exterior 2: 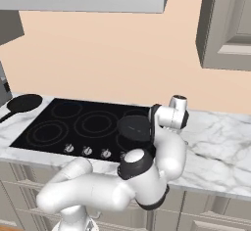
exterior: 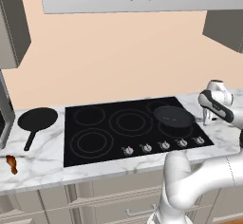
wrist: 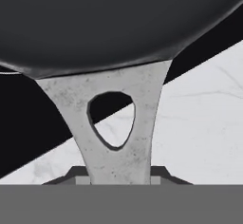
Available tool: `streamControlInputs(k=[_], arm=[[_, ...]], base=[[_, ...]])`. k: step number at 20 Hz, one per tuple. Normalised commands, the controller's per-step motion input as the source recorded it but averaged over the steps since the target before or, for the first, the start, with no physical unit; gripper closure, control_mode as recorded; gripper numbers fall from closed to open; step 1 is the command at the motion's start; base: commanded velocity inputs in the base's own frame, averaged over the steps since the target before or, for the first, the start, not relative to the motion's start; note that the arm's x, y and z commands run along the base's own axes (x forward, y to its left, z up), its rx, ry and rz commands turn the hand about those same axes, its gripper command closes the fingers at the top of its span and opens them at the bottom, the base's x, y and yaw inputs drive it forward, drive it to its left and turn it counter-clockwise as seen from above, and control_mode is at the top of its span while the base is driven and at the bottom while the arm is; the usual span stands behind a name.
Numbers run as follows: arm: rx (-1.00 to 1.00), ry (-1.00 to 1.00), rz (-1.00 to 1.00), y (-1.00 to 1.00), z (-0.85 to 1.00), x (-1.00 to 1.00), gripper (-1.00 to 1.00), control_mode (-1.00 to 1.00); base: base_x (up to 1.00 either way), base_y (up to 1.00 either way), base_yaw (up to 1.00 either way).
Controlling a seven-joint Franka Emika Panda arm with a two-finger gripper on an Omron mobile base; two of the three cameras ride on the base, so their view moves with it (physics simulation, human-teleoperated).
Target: Place both pans onto different burners. Then place the tomato and the chicken drumstick on different pans.
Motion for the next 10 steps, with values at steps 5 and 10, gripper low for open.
streamControlInputs(k=[5, 10], arm=[[0.00, 0.00, 0.00, 0.00, 0.00, 0.00, -1.00, -1.00], [0.00, 0.00, 0.00, 0.00, 0.00, -0.05, -1.00, -1.00]], base=[[0.00, 0.00, 0.00], [0.00, 0.00, 0.00]])
